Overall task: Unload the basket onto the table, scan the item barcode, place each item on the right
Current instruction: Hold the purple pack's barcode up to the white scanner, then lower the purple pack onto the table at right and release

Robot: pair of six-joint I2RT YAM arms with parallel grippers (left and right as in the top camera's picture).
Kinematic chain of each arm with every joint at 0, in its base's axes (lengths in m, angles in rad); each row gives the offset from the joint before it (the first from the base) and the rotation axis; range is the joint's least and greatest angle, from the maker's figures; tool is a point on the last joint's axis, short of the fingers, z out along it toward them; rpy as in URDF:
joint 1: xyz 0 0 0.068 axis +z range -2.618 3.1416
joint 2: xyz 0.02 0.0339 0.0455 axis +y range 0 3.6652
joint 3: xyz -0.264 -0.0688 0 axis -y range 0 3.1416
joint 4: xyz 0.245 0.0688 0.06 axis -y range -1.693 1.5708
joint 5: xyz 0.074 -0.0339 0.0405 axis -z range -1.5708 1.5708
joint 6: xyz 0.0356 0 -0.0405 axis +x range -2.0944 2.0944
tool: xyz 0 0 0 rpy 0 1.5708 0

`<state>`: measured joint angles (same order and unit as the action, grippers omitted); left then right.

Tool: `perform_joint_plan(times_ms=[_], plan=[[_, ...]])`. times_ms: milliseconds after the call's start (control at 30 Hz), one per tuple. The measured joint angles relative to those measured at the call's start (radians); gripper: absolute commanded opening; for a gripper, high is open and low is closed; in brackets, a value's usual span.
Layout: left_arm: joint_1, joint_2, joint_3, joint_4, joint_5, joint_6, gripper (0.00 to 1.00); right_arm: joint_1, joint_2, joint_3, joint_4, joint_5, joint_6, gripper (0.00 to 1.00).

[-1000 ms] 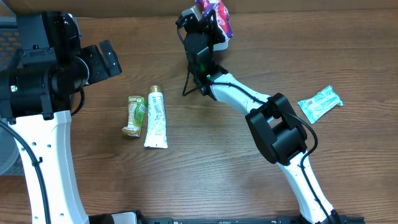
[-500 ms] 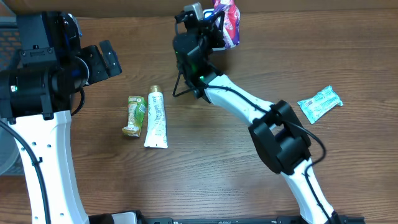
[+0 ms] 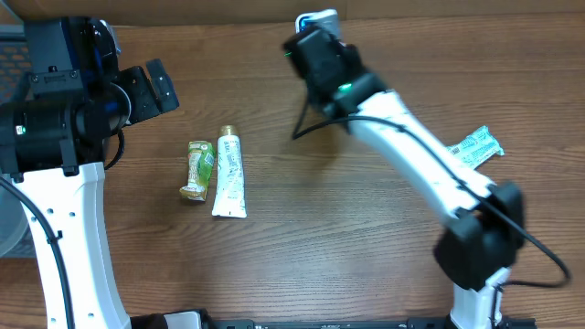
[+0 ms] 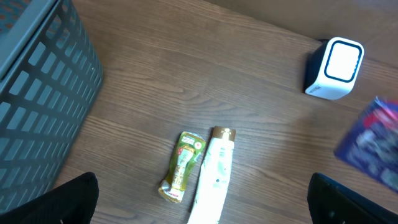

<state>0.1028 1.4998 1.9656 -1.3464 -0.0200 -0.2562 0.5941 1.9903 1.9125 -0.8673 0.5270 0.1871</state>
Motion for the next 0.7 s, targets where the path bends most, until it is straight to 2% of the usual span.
perform_joint_plan(times_ms=[167, 300, 400, 700], plan=[[0.0, 0.0, 0.0, 0.0, 0.0, 0.0, 0.99, -0.146, -0.14, 0.0, -0.248, -0.297, 0.218, 0.04], [0.0, 0.0, 0.0, 0.0, 0.0, 0.0, 1.0, -0.291, -0.192, -0.003, -0.342, -0.387, 0.326, 0.04], [0.0, 0.0, 0.0, 0.0, 0.0, 0.0, 1.0, -0.402, -0.194, -0.061, -0.297, -0.415, 0.369, 0.04], [0.0, 0.0, 0.0, 0.0, 0.0, 0.0, 0.99, -0.66, -0.19, -0.414, -0.056, -0.443, 0.427, 0.04]])
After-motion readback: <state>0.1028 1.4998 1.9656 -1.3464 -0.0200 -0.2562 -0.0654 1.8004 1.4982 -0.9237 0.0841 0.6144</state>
